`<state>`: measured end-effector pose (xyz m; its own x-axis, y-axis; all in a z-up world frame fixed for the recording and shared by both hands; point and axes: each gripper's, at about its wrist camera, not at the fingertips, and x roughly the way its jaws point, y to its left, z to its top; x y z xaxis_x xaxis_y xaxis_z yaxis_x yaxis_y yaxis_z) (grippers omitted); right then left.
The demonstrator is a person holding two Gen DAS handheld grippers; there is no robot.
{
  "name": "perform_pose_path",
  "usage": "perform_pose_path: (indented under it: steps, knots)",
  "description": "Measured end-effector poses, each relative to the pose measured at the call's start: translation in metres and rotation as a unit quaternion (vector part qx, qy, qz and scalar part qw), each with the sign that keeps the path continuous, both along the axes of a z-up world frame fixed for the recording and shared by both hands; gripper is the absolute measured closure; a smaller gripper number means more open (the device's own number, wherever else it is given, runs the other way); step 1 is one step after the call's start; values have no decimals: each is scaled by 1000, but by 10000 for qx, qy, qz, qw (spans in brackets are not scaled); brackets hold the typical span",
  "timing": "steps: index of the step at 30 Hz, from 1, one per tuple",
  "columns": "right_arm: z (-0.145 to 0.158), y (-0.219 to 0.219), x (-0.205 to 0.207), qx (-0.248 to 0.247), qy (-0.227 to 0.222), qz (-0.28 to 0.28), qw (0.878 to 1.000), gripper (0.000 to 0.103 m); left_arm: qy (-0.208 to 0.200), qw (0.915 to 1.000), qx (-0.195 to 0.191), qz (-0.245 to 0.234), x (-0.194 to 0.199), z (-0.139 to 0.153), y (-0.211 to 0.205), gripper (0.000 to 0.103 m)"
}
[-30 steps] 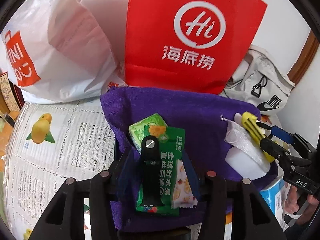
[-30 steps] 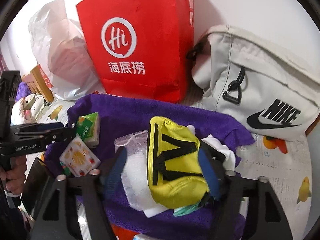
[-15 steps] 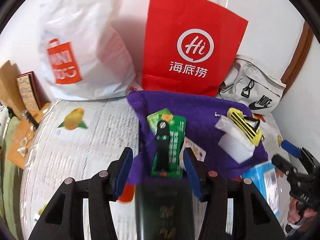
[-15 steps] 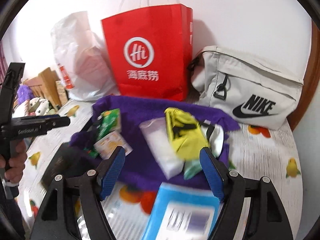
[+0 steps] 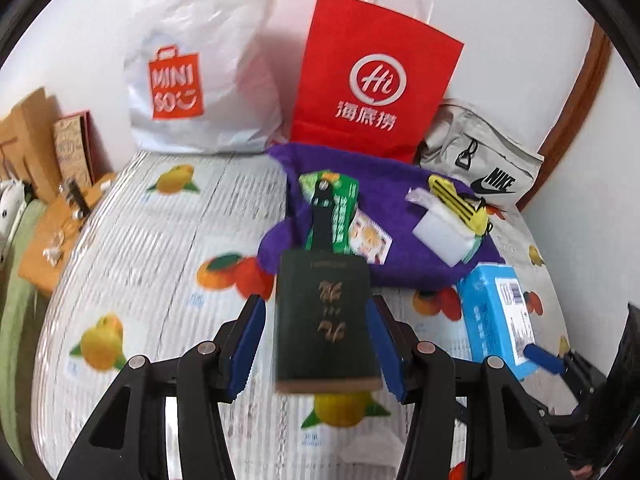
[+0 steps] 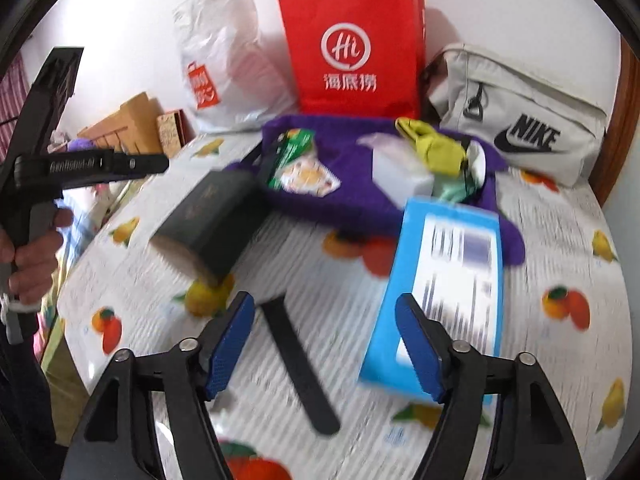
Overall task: Organize soft objects
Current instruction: 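Grasp the black watch strap with the right tool while the left tool moves toward the white cloth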
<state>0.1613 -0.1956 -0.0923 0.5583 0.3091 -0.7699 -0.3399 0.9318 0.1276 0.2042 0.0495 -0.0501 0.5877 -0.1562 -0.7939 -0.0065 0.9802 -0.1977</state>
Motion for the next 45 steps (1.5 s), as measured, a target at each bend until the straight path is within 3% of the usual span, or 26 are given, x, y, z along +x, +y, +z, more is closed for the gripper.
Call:
perform_pose_path:
  steps: [4,7,10,19,21,22,23,29,35,45]
  knots:
    - [-19,-5,-23,96,181,9,9998,43,100,9999,34,17,-18,-12,0,53]
    - [-28,-6,-37,45,33,16,10000,45,200,9998,6,-1,-32,-22,1,53]
    - [-39,-2,-42,-6,207,138,9997,55,269,9996,-5,-14,-44,-29,3,53]
    - [-72,15,-33,-469,115,106,9988,55,449,9989,-38,-123,-59,-50,1,53]
    - [-74,17,-33,-479,42,142,9987,63,501,9986,-15,-151,-61,-54,-1,53]
    - [-73,19,-34,-495,66,186,9986,76,515,9985,-18,-168,-62,-55,-1,53]
    - [-73,19,-35,-490,121,200,9985,80,518,9985,-26,-183,-63,-56,-1,53]
    - [-70,22,-56,-330,511,225,9979,82,521,9984,-154,-159,-71,-60,2,53]
    - [-70,29,-56,-230,457,201,9985,75,574,9981,-164,-170,-79,-64,1,53]
    - [-74,37,-32,-355,114,-247,9990,80,569,9982,-97,-187,-86,-63,2,53]
